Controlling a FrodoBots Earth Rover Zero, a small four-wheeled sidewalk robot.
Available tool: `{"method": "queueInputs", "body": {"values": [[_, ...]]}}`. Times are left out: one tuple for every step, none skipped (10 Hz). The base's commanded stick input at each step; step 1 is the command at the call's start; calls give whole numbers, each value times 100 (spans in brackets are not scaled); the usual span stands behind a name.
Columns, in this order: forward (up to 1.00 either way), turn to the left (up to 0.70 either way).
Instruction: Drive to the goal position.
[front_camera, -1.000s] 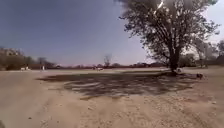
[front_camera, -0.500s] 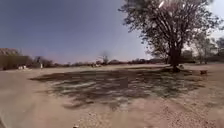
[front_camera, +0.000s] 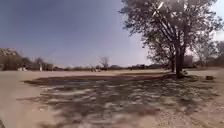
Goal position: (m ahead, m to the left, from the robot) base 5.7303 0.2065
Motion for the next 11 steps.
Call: {"method": "queueInputs", "body": {"values": [[100, -10], [100, -13], [100, -15], [100, -11], [100, -8], [100, -7], [100, -5], [100, -4], [100, -4], [100, -4], [100, -3]]}}
